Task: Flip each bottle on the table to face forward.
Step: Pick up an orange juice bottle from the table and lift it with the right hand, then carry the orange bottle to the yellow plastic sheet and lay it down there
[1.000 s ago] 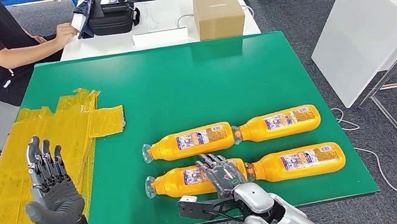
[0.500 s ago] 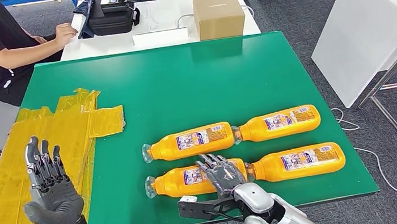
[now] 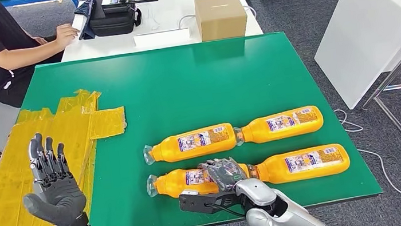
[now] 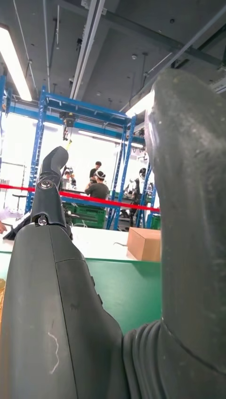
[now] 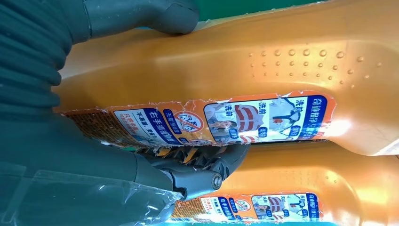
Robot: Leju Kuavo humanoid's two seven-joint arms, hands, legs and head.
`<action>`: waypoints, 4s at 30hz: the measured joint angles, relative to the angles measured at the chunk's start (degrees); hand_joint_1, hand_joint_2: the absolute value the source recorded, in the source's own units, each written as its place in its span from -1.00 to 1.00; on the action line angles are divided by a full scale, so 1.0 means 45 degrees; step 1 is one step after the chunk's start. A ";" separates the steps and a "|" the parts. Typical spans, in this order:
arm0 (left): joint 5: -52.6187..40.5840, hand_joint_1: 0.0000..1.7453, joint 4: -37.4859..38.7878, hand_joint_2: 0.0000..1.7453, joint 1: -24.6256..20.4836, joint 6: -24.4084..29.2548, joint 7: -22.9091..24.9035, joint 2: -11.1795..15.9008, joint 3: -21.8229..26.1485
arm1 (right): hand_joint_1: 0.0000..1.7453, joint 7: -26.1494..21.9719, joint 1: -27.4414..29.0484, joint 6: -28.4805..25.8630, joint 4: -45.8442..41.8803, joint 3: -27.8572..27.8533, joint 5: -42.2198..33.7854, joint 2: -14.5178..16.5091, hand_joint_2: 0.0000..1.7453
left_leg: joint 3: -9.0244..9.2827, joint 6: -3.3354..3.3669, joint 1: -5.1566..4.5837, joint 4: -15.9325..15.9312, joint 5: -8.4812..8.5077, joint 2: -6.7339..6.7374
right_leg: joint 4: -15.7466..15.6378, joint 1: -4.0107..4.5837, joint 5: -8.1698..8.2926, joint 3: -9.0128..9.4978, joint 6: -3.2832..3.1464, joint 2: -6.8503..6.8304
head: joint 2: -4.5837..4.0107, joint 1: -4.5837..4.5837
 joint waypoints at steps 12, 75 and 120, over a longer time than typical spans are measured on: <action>0.0624 -1.00 0.0090 -1.00 0.0009 0.0320 0.0221 -0.0007 0.0026 | 1.00 -0.1617 0.0763 -0.3450 -0.0156 -0.0940 -0.2199 0.0425 1.00 | -0.0009 0.0000 0.0001 0.0000 0.0000 0.0000 | 0.0004 0.0001 0.0001 0.0001 0.0000 -0.0001 | 0.0000 0.0003; 0.5150 -1.00 0.1446 1.00 0.0461 -0.3925 0.3311 0.1274 -0.1484 | 1.00 -0.5776 -0.0606 -0.3232 0.0258 0.1407 -0.4634 0.3184 1.00 | -0.0084 -0.0008 0.0006 -0.0001 0.0012 0.0000 | 0.0011 0.0000 0.0002 -0.0074 0.0002 -0.0001 | 0.0000 0.0004; -0.6846 1.00 0.1615 1.00 -0.0454 0.5393 0.2699 0.1784 0.0343 | -1.00 -0.6376 0.1857 -0.6479 -0.1659 -0.0576 -0.4193 0.2155 -1.00 | -0.0083 -0.0007 0.0005 -0.0001 0.0013 0.0000 | 0.0010 0.0000 0.0003 -0.0077 0.0001 -0.0009 | 0.0000 0.0003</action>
